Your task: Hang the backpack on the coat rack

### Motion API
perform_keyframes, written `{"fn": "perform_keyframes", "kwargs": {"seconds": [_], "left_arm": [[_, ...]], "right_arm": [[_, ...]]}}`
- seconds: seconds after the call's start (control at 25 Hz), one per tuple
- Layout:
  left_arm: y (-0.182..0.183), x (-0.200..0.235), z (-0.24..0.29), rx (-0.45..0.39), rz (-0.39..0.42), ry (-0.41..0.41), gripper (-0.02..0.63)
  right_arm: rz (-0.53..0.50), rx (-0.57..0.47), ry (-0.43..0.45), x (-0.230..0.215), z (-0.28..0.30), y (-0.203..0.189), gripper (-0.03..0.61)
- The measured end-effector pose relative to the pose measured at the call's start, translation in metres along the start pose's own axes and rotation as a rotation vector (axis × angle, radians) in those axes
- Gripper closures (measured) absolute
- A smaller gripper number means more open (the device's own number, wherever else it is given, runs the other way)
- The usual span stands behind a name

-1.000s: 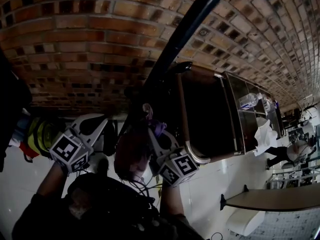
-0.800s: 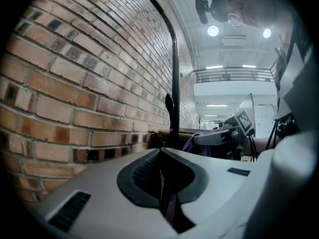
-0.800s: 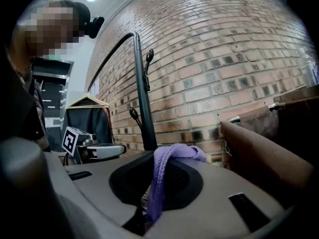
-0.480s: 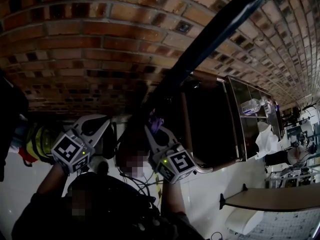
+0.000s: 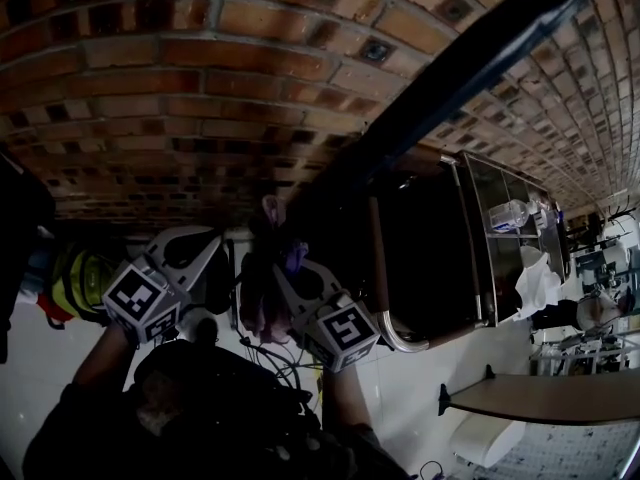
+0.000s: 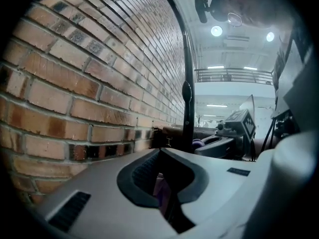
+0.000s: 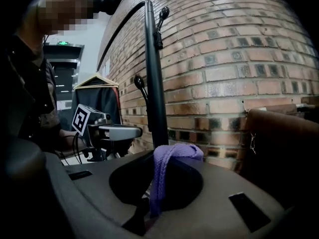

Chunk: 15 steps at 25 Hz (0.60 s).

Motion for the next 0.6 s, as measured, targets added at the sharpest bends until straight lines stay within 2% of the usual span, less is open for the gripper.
{"fn": "perform_keyframes", "kwargs": {"seconds": [0.16,0.44,0.6], "left_arm": [[-0.001,-0.002,0.004,-0.050,0.000,-0.004,0.577],[-0.009,-0.003,0.005,-0.031,-0.013,0.000,0.578],[-0.014,-0.010,0.008,-0.016,-0.014,-0.013,0.578]], "right_arm": [[-0.031,0.062,0.026,0.010,0.010,-0.021,0.531],[0.010,0.086,0.025,0.012,0.018,-0.048,0.531],[0.056,0.061,0.023,0.008,0.017,-0.060,0.529]]}}
Point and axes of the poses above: the fingertips, and each gripper's own axes: z forward along the fingers, x to its left, y out of its top, the point moved 1 cm from there along -z, backward along the fingers, and after that the axes turned 4 degrees about z, right-handed, at the moved point
